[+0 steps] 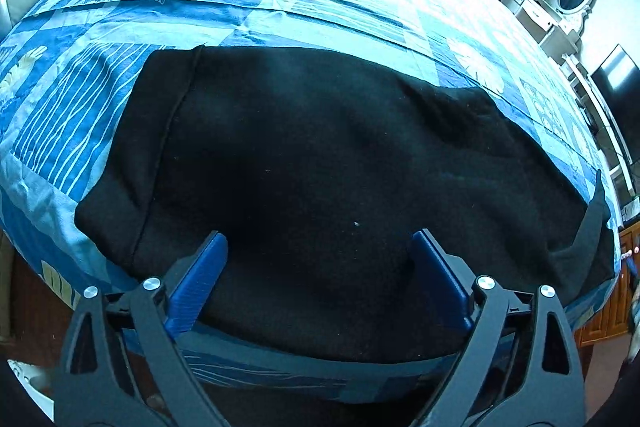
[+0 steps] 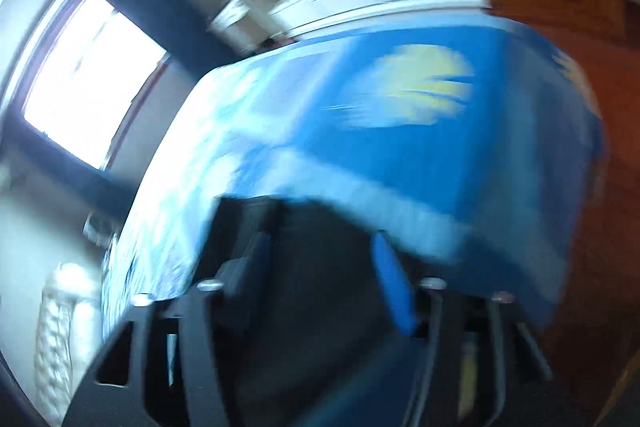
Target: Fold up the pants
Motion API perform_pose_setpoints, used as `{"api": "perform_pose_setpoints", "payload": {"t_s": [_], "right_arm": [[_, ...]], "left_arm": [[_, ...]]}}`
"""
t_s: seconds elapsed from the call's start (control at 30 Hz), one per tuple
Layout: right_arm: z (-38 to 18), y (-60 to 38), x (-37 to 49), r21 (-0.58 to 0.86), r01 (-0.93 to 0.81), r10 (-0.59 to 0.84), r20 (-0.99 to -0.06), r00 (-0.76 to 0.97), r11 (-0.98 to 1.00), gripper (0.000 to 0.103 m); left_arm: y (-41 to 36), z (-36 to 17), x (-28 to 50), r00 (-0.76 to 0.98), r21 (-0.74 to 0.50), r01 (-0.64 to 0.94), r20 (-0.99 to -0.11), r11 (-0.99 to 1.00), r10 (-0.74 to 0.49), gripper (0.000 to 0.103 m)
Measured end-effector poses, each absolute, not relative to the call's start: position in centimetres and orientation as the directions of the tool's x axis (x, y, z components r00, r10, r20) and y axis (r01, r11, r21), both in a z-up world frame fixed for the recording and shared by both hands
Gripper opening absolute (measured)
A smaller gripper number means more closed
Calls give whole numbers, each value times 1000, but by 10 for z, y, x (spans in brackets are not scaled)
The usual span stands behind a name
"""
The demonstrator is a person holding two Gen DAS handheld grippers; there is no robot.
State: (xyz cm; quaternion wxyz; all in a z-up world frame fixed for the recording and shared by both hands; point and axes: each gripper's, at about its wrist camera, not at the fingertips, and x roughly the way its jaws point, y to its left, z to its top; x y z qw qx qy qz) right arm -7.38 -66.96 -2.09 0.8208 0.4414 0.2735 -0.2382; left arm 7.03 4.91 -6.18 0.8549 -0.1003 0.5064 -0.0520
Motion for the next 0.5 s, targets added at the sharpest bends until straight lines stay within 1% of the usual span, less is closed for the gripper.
{"api": "perform_pose_setpoints", "payload": {"t_s": [0.1, 0.17, 0.23, 0.27, 0.37, 0.43, 0.47, 0.5], "right_arm": [[-23, -642, 10, 553, 620, -77, -709, 701, 557, 63], [-32, -627, 62, 485, 649, -66, -770, 634, 586, 64], [-40, -613, 103, 403, 686, -89, -823, 561, 606, 64], [-42, -608, 115, 374, 697, -99, -838, 536, 612, 64], [-59, -601, 143, 221, 747, -172, -896, 409, 627, 65], [-70, -601, 140, 183, 763, -188, -909, 371, 619, 64], [-72, -601, 139, 172, 769, -194, -912, 361, 616, 51], [-71, -602, 136, 186, 763, -190, -907, 375, 619, 36]], "left_arm": [[47, -62, 69, 487, -219, -11, -853, 976, -186, 94], [45, -63, 68, 489, -210, -3, -853, 978, -182, 94], [45, -64, 68, 492, -206, 2, -852, 979, -180, 95], [44, -64, 67, 492, -206, 4, -852, 979, -181, 95], [46, -64, 67, 491, -213, 5, -851, 977, -188, 95], [47, -64, 67, 490, -216, 5, -851, 976, -191, 95], [46, -64, 67, 490, -216, 5, -851, 976, -190, 95], [46, -65, 67, 490, -213, 7, -851, 977, -189, 95]]}}
